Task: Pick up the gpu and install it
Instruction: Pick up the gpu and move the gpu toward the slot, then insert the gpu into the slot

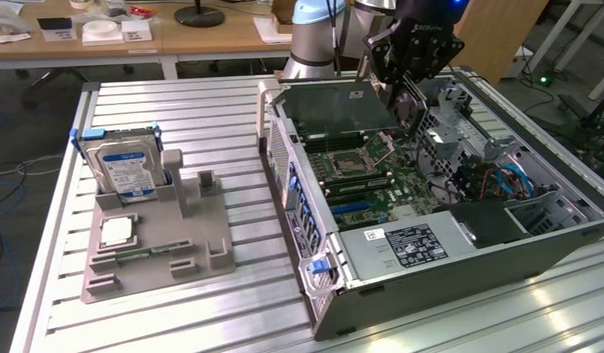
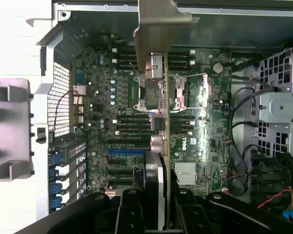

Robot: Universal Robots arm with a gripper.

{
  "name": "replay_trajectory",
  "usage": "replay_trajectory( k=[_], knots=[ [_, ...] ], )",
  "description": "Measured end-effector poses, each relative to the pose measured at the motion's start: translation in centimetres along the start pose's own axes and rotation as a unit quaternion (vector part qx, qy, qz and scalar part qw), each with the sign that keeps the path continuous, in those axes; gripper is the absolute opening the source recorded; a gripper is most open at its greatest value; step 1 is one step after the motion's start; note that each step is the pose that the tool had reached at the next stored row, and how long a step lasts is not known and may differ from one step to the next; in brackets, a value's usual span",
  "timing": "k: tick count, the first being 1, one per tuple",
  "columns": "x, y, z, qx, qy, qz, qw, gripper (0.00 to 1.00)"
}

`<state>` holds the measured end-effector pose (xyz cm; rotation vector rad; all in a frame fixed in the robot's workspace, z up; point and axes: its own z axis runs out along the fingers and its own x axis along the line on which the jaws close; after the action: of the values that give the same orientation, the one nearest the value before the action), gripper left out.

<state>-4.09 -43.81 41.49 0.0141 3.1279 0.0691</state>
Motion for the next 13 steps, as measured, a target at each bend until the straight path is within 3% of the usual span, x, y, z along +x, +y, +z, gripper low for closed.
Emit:
replay_trajectory(
  k=[13],
  knots=[
    [0.00,0.00,0.00,0.0000,0.0000,0.000,1.0000,0.28]
  ],
)
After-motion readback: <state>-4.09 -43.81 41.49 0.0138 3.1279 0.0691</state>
